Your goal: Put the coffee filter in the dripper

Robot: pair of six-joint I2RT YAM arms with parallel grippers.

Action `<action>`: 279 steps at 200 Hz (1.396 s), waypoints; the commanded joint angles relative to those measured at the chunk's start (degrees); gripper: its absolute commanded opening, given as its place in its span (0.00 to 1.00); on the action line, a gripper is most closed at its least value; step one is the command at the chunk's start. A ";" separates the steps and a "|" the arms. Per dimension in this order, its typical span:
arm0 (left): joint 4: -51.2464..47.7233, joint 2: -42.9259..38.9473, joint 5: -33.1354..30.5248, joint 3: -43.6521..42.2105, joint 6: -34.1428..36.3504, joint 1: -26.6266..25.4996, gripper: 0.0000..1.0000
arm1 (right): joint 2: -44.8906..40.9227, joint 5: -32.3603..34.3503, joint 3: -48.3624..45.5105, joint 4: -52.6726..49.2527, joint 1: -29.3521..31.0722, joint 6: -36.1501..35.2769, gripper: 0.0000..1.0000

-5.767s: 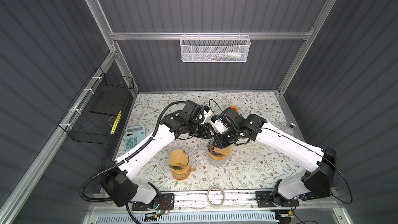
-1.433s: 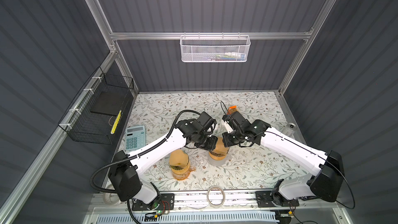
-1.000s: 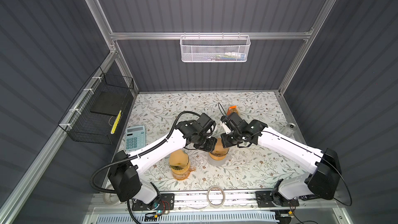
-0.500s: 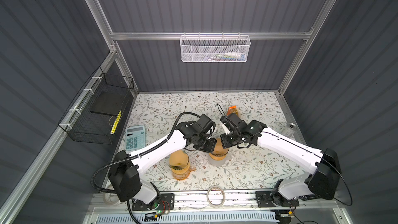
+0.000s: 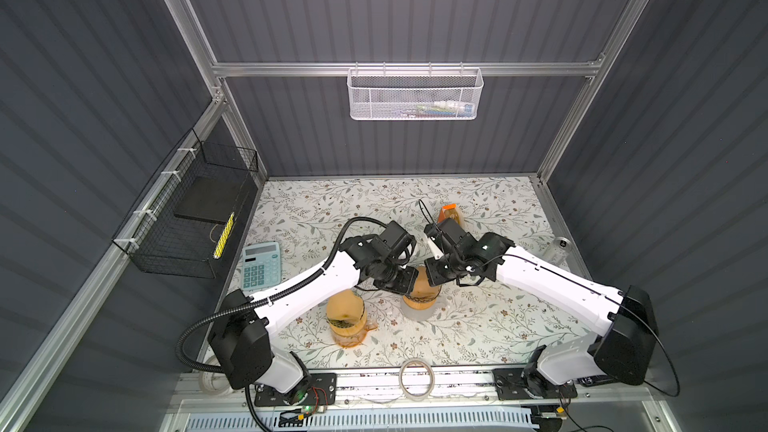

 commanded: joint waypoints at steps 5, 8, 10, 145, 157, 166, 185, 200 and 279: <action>-1.06 -1.35 -0.48 -0.68 -0.36 -0.28 0.02 | 0.54 1.29 -0.63 0.20 0.35 -0.40 0.00; -1.06 -1.34 -0.48 -0.68 -0.36 -0.28 0.02 | 0.54 1.28 -0.66 0.18 0.35 -0.48 0.00; -1.06 -1.34 -0.43 -0.62 -0.37 -0.26 0.02 | 0.54 1.28 -0.60 0.22 0.35 -0.51 0.00; -0.93 -2.40 -0.95 1.36 -0.64 -0.28 0.02 | -0.73 2.02 2.52 -2.00 1.62 -0.66 0.12; -0.76 -2.65 -1.14 1.46 -0.64 -0.26 0.02 | -0.95 2.24 2.79 -2.26 1.67 -0.55 0.12; -0.55 -2.81 -1.22 1.43 -0.64 -0.25 0.02 | -1.13 2.33 2.93 -2.38 1.80 -0.54 0.15; 0.06 -3.26 -1.37 1.19 -0.72 -0.28 0.03 | -1.44 2.75 3.25 -2.86 1.93 -0.54 0.20; 0.07 -3.36 -1.23 1.22 -0.80 -0.27 0.03 | -1.59 3.21 3.50 -3.24 2.08 -0.50 0.22; 0.26 -3.45 -0.70 0.12 -0.99 -0.27 0.03 | -2.80 5.41 3.14 -4.54 2.53 -0.26 0.18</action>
